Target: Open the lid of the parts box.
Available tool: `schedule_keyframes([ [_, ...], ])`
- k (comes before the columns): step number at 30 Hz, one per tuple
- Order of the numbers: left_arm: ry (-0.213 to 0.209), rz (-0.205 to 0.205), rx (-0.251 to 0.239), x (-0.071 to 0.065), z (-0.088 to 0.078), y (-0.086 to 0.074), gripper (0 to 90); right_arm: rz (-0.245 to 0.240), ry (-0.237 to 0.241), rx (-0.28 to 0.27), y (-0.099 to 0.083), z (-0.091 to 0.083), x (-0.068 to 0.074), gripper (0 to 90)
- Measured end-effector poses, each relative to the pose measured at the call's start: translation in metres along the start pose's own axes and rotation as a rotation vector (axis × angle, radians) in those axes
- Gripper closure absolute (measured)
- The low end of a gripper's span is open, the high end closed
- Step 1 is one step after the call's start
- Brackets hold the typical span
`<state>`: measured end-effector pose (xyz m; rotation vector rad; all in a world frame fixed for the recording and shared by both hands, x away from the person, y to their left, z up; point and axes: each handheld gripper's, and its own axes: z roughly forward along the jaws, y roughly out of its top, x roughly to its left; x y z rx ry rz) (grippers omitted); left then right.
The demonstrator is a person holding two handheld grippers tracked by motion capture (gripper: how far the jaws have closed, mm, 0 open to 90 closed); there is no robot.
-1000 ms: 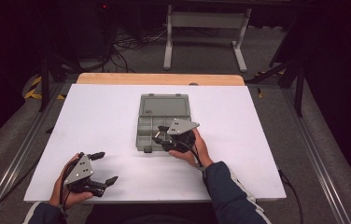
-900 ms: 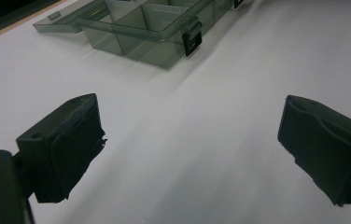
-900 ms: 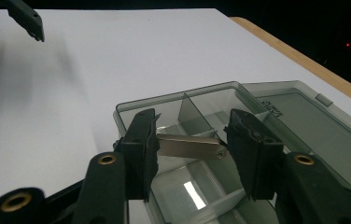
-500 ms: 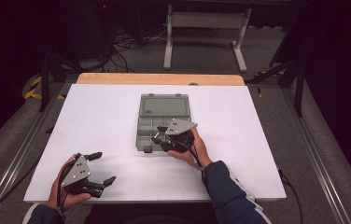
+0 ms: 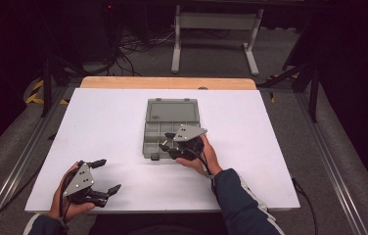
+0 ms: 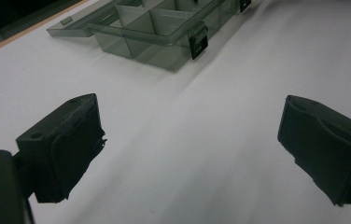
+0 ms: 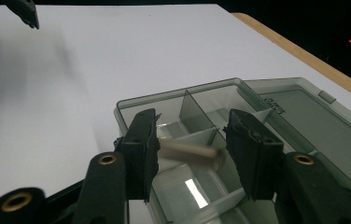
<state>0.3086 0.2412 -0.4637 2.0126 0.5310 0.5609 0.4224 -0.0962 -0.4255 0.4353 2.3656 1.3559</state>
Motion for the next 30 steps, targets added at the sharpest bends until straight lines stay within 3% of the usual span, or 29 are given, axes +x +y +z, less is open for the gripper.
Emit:
schedule_keyframes([
  [14,-0.005,0.000,0.001,0.000,0.000,-0.001,7.2,0.002,-0.007,-0.010,0.000,-0.005,0.000,52.5],
  [30,-0.002,-0.003,0.008,0.001,0.000,-0.002,8.4,-0.005,-0.072,-0.053,0.003,-0.030,-0.004,52.3],
])
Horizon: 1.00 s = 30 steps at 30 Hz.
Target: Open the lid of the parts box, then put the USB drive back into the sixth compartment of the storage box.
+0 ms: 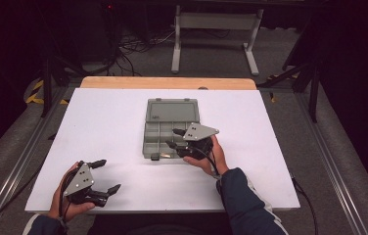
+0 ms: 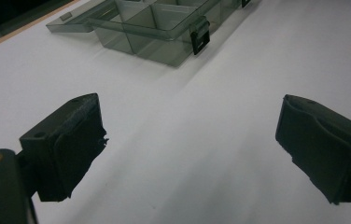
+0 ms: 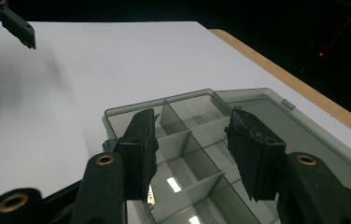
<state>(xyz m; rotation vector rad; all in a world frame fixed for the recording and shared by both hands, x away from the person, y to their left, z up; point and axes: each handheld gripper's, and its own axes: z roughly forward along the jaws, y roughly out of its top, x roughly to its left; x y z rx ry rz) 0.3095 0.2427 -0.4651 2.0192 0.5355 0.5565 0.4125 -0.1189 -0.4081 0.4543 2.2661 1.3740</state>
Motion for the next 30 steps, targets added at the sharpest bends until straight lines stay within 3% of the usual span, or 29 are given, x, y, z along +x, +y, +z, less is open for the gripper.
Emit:
schedule_keyframes([
  [9,0.003,0.004,-0.002,0.001,-0.001,0.000,8.5,-0.018,-0.042,-0.002,0.000,-0.014,-0.001,50.0],
  [13,0.001,0.003,0.001,0.000,-0.001,0.000,9.0,-0.050,-0.069,0.009,-0.002,-0.023,0.001,49.3],
  [26,0.013,0.009,0.003,0.000,0.000,0.002,13.2,-0.039,-0.117,0.016,-0.016,-0.052,0.000,45.9],
  [30,0.017,0.005,0.016,0.000,0.002,0.000,14.6,-0.041,-0.111,0.024,-0.023,-0.058,0.002,41.4],
])
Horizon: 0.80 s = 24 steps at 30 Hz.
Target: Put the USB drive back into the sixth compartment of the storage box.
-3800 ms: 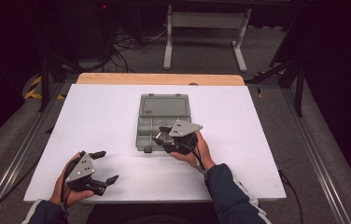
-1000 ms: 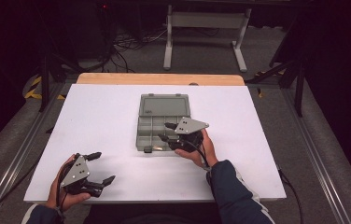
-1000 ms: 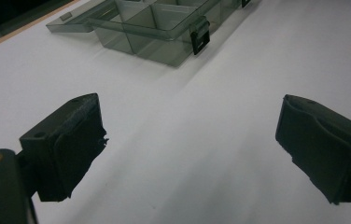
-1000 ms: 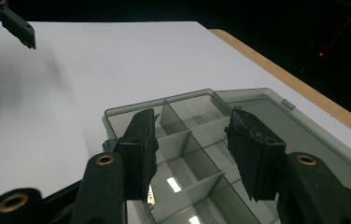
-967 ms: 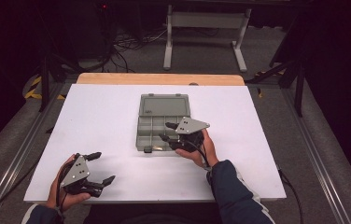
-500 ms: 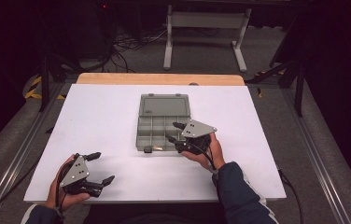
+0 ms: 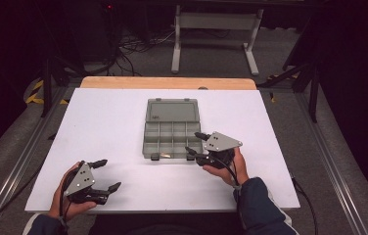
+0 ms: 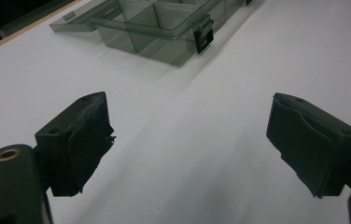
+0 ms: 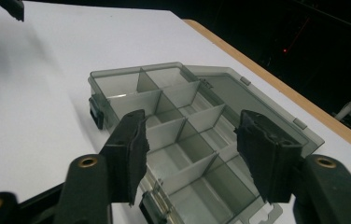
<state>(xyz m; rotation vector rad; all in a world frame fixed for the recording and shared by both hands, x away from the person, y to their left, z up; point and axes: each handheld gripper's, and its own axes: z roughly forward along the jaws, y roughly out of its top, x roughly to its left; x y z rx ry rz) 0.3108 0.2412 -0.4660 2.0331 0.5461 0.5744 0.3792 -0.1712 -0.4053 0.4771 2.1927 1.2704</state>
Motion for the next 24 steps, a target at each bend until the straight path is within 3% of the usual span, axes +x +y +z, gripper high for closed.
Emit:
schedule_keyframes([
  [13,0.016,0.014,0.018,0.008,0.006,0.004,31.9,-0.005,-0.012,0.029,-0.019,-0.011,0.008,36.8],
  [20,0.008,0.023,0.046,0.009,0.008,0.004,45.5,0.009,0.005,0.053,-0.027,-0.013,0.007,43.5],
  [24,0.010,0.018,0.041,0.010,0.007,0.004,59.5,0.004,0.024,0.055,-0.027,-0.013,0.007,52.6],
])
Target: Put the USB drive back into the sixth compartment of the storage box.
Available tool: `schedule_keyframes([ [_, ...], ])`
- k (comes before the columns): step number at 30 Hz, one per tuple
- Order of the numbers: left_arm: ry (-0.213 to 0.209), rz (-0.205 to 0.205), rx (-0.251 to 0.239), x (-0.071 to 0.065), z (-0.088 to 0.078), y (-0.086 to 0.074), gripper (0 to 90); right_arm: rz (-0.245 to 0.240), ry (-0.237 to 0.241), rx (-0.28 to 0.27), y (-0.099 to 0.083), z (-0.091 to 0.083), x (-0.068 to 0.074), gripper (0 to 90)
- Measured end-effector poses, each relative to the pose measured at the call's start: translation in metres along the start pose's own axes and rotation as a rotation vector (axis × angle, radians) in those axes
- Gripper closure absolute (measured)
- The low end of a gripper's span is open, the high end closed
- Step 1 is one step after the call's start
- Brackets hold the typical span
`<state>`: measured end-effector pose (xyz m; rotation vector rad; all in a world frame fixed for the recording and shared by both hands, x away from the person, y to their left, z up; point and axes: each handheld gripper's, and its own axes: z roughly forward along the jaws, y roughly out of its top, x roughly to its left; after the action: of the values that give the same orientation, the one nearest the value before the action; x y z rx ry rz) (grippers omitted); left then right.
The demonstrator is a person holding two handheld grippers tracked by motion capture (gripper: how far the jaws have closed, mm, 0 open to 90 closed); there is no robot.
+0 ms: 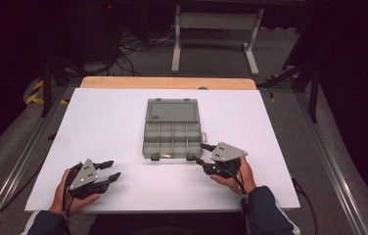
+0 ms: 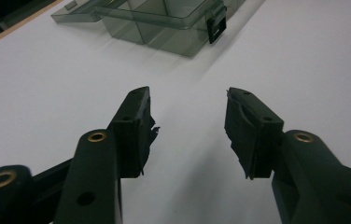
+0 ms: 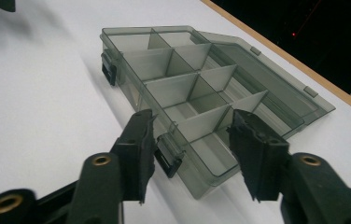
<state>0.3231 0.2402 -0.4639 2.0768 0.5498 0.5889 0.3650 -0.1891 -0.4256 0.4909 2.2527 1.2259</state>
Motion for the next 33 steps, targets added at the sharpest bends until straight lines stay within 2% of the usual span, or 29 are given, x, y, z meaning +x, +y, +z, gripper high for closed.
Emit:
schedule_keyframes([
  [1,0.005,-0.003,0.004,0.000,0.000,0.000,62.3,-0.009,0.009,0.005,0.000,0.001,0.000,60.5],
  [2,0.009,0.001,0.016,0.001,0.000,0.000,65.9,-0.011,0.011,0.007,0.000,0.001,0.001,63.5],
  [3,0.009,0.001,0.016,0.001,0.000,0.000,69.1,-0.011,0.011,0.007,0.000,0.001,0.001,63.5],
  [4,0.012,-0.005,0.018,0.002,0.001,-0.001,69.1,-0.012,0.015,0.008,0.001,0.001,0.001,66.3],
  [9,0.014,-0.011,0.019,0.004,0.001,-0.001,80.7,-0.002,0.019,0.009,0.000,0.001,-0.001,79.3],
  [14,0.020,0.008,0.052,0.006,0.004,0.001,89.2,0.011,0.025,0.021,-0.001,0.001,-0.003,88.8],
  [24,0.021,0.003,0.068,0.015,0.009,0.004,89.6,0.001,0.020,0.038,-0.003,0.002,-0.007,90.0],
  [33,0.016,0.005,0.070,0.028,0.018,0.013,89.6,0.020,-0.013,0.058,-0.008,0.003,-0.021,90.0],
])
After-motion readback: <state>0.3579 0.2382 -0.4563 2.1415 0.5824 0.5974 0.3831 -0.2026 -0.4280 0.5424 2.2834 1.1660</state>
